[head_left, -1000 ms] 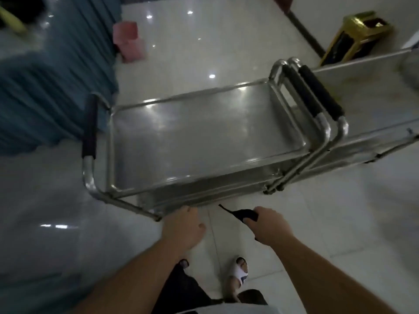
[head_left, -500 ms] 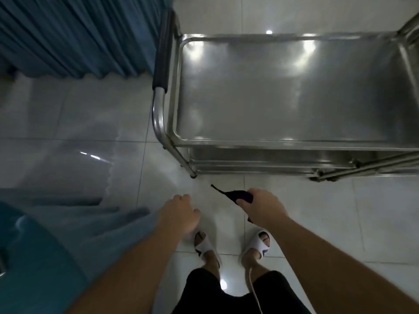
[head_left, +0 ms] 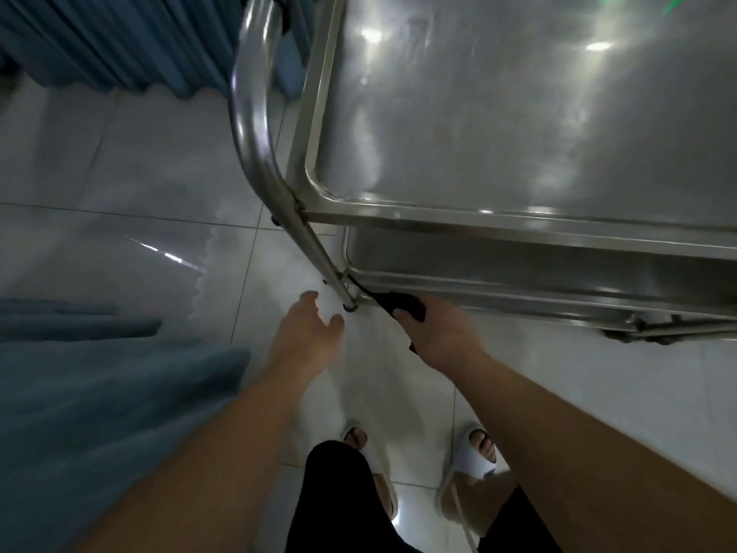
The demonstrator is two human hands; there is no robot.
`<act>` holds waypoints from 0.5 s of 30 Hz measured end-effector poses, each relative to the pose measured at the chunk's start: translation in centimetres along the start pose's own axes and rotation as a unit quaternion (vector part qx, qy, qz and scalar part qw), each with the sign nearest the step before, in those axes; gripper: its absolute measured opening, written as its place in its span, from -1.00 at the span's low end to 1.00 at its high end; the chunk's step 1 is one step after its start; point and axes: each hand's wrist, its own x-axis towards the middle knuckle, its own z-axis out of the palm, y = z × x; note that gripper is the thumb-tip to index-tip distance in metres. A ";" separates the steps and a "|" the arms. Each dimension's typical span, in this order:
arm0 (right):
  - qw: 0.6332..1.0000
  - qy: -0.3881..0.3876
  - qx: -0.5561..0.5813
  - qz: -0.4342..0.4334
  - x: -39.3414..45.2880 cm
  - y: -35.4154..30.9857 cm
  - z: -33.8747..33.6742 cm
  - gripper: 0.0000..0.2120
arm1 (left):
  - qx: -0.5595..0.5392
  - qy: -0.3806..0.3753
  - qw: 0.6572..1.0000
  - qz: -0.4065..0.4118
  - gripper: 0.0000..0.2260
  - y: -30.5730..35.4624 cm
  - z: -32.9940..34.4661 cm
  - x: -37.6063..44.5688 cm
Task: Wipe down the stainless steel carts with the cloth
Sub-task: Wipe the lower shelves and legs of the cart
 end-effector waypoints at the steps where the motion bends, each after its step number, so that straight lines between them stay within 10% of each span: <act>1: 1.000 0.013 0.001 -0.012 1.5 0.0 0.6 -0.58 | -0.013 0.033 0.999 0.007 -0.40 0.1 0.5 1.4; 10: 0.963 0.182 -0.046 -0.195 13.8 -1.7 5.6 -0.62 | -0.354 0.219 0.899 0.134 -0.76 2.0 3.3 10.9; 15: 0.945 0.104 -0.095 -0.295 18.5 -2.8 9.6 -0.53 | -0.450 0.272 0.834 0.165 -0.86 2.2 5.7 13.8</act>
